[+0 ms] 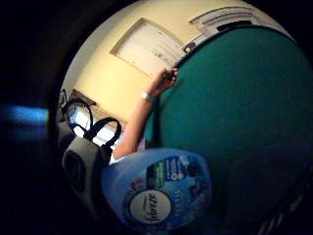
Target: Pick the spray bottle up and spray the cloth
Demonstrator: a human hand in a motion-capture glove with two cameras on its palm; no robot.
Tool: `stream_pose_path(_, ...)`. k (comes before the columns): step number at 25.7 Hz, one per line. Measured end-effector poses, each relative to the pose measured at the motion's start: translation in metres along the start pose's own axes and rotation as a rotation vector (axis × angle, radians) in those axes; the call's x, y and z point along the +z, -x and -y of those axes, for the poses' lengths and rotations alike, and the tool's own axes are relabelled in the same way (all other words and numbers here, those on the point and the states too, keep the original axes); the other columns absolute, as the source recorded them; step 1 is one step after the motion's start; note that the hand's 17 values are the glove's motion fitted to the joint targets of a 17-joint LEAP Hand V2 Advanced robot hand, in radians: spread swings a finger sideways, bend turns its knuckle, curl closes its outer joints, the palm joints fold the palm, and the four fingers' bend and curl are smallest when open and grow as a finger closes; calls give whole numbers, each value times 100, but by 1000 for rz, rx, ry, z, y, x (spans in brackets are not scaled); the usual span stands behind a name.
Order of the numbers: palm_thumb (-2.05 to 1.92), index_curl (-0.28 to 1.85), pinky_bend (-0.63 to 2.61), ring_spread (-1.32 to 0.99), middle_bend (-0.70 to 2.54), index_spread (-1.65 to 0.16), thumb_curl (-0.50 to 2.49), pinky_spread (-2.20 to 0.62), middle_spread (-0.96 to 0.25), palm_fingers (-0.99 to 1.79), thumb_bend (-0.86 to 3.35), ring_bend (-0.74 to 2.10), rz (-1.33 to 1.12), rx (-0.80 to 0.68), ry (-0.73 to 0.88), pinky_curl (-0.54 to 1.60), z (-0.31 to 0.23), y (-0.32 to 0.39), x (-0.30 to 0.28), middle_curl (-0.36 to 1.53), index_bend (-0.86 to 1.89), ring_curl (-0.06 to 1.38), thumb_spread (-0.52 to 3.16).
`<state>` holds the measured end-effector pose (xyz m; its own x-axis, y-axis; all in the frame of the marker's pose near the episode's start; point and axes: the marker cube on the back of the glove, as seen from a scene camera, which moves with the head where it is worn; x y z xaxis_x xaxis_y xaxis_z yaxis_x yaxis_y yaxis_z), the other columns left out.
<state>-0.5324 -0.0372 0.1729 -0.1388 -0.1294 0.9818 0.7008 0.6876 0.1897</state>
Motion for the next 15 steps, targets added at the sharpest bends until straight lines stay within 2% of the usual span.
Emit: stream_pose_path(15, 93, 61, 46, -18, 65, -28, 85, -31, -19, 132, -3, 74, 15, 84, 103, 43, -6, -2, 1, 56, 32, 48, 27)
